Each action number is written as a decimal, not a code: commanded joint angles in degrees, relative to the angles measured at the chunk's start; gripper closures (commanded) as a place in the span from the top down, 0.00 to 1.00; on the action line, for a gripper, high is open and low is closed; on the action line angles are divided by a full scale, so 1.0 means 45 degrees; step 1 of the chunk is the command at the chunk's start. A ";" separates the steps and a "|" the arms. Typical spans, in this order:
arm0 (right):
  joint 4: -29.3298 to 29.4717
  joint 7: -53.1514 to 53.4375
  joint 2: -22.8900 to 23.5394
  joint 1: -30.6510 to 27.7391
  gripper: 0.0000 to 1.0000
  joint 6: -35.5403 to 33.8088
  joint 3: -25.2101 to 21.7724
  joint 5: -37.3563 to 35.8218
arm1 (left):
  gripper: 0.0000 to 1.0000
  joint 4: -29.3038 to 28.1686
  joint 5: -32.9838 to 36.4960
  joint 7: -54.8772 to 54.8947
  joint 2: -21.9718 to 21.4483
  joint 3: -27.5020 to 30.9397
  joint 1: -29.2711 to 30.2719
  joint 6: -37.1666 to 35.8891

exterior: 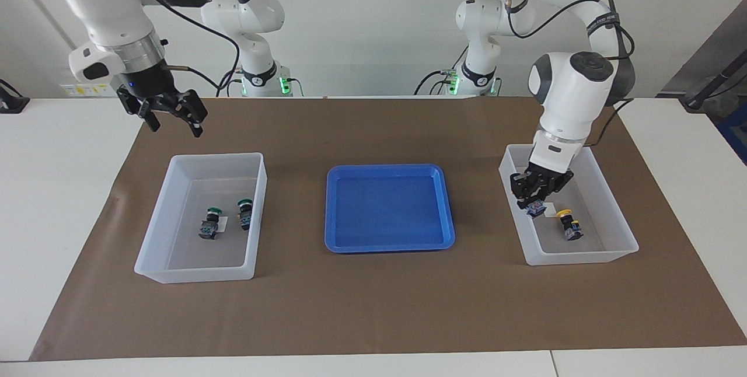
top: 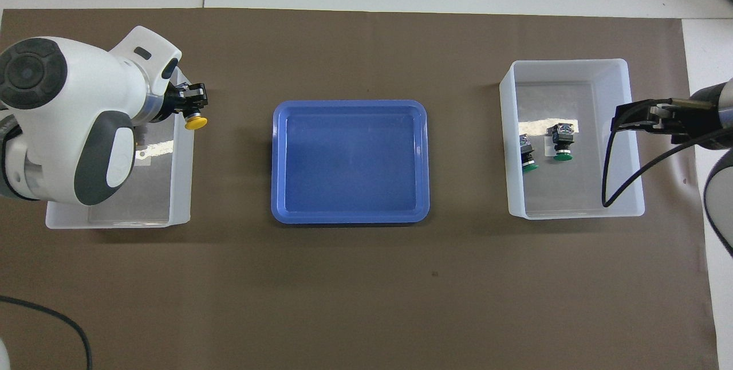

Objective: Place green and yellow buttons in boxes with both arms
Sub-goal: 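Lower the yellow button into the box and open the left gripper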

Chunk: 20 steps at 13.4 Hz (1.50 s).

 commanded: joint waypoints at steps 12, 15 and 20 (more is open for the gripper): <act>0.0449 -0.0827 -0.0624 -0.0171 1.00 -0.2161 0.0100 -0.0224 | 0.00 -0.3736 -0.0671 0.3646 -0.0302 -0.0174 0.1578 0.3831; 0.0428 -0.0866 -0.0683 -0.0112 1.00 -0.2141 0.0100 -0.0244 | 0.00 -0.4169 -0.0691 0.3490 0.0087 -0.0174 0.1519 0.5805; 0.0428 -0.0866 -0.0683 -0.0093 1.00 -0.2142 0.0100 -0.0244 | 0.30 -0.4169 -0.0691 0.3685 0.0831 -0.0155 0.1246 0.7313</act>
